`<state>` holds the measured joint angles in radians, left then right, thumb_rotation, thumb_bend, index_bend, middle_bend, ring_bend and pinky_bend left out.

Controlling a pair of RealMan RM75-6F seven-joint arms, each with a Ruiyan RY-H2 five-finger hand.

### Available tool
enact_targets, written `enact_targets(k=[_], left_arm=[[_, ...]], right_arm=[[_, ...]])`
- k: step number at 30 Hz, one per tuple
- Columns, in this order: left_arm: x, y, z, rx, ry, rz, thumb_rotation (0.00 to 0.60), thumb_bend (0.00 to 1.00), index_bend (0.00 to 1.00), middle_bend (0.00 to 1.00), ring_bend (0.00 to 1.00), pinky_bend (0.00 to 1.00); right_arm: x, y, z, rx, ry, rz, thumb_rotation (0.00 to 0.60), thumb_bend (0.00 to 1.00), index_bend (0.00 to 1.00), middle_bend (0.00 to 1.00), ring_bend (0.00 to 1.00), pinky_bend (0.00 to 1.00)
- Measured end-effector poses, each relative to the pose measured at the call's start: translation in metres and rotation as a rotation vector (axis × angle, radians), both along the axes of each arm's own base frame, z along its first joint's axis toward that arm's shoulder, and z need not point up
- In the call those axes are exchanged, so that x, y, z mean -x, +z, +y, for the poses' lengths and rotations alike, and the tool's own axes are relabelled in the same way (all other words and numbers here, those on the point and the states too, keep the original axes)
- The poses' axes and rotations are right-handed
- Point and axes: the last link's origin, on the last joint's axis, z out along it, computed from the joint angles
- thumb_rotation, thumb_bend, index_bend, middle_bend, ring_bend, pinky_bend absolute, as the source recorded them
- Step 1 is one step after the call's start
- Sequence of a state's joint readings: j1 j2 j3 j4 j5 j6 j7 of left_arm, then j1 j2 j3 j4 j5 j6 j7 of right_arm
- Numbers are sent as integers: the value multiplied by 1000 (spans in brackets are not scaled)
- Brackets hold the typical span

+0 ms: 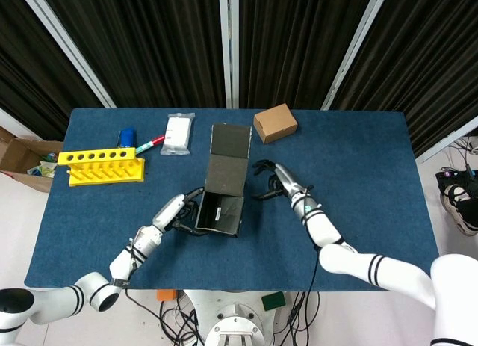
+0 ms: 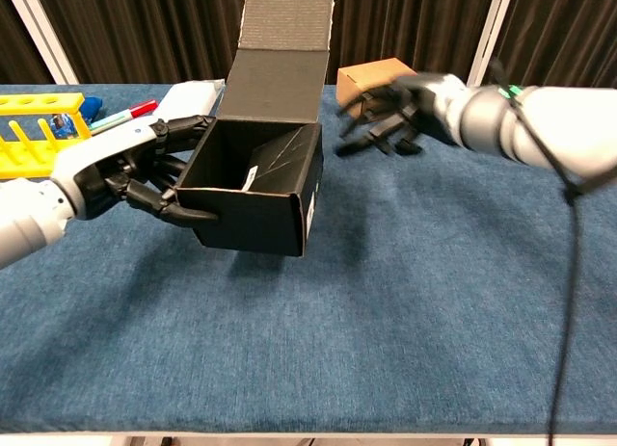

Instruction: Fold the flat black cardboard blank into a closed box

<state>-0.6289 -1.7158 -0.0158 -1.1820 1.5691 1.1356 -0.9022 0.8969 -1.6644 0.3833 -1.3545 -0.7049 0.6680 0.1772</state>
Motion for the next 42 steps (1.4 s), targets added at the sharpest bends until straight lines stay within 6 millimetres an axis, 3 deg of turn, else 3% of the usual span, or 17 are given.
enact_targets(k=[6, 13, 19, 21, 23, 28, 35, 42], left_arm=[[-5, 2, -8, -14, -40, 54, 600, 30, 513, 541, 703, 990], [-5, -5, 3, -42, 19, 112, 600, 30, 504, 536, 705, 990], [-7, -12, 16, -85, 134, 93, 600, 30, 474, 514, 725, 989], [-8, -15, 19, -104, 163, 94, 572, 30, 368, 433, 722, 986], [-7, -17, 20, -120, 164, 131, 500, 31, 233, 306, 713, 980], [2, -19, 18, -111, 142, 243, 421, 32, 109, 150, 688, 977], [17, -10, 8, -126, 136, 298, 323, 31, 60, 76, 657, 908], [25, 2, 0, -142, 127, 330, 274, 31, 55, 51, 650, 868]], right_arm=[[-58, 13, -14, 70, 58, -85, 600, 92, 320, 365, 723, 987], [-106, 30, 11, 32, 203, -106, 600, 52, 349, 414, 743, 1000], [-108, 26, 25, -5, 261, 53, 600, 26, 358, 413, 756, 1000], [-107, 24, 26, -17, 254, 93, 600, 26, 358, 413, 760, 1000], [-107, 22, 26, -30, 247, 137, 600, 26, 358, 411, 762, 1000], [-114, 18, 25, -41, 255, 225, 600, 26, 358, 404, 762, 1000], [-111, 12, 27, -48, 254, 252, 600, 26, 358, 401, 762, 1000], [-113, 8, 35, -49, 290, 251, 600, 26, 358, 399, 762, 1000]])
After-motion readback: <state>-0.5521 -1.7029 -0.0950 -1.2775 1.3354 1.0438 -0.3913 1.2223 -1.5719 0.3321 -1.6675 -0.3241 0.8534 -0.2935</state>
